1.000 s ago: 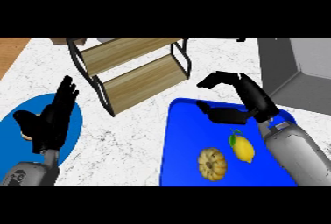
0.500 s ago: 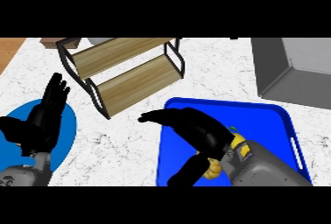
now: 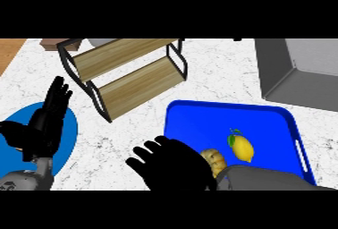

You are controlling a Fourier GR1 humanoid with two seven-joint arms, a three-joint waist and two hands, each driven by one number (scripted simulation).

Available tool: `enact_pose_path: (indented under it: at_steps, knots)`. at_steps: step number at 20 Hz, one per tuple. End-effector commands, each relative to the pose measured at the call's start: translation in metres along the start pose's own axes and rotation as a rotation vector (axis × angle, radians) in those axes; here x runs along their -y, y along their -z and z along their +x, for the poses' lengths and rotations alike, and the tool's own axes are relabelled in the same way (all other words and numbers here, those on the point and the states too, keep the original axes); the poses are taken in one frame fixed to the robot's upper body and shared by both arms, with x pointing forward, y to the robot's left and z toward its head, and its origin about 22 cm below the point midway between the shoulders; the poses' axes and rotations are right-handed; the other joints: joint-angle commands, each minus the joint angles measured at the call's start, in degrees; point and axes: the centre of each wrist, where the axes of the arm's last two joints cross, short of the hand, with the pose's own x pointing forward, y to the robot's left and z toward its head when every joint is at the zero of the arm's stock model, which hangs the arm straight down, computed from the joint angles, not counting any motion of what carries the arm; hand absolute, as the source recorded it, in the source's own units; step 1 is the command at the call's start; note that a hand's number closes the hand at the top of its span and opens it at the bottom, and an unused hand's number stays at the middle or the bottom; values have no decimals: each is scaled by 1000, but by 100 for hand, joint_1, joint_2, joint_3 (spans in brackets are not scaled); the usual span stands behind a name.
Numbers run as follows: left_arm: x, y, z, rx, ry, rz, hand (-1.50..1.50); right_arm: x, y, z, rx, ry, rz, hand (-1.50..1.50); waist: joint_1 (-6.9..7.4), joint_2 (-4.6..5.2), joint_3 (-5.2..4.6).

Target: Pick the squash from the tray and place it in the tiered shelf

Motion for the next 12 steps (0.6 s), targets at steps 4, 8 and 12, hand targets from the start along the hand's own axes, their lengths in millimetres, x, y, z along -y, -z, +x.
enact_pose_path:
  at_steps: [4,8,12]
  knots:
    - [-2,-3,-3,-1,12,1,0,-28,16,58,-189,-415,48,-150,-5,-1,-1]
    - [-1,-3,1,16,-3,26,0,-51,26,59,-275,-440,78,-150,-63,21,15]
    - [1,-3,-4,11,-8,12,0,-60,42,61,-341,-516,86,-150,-58,46,13]
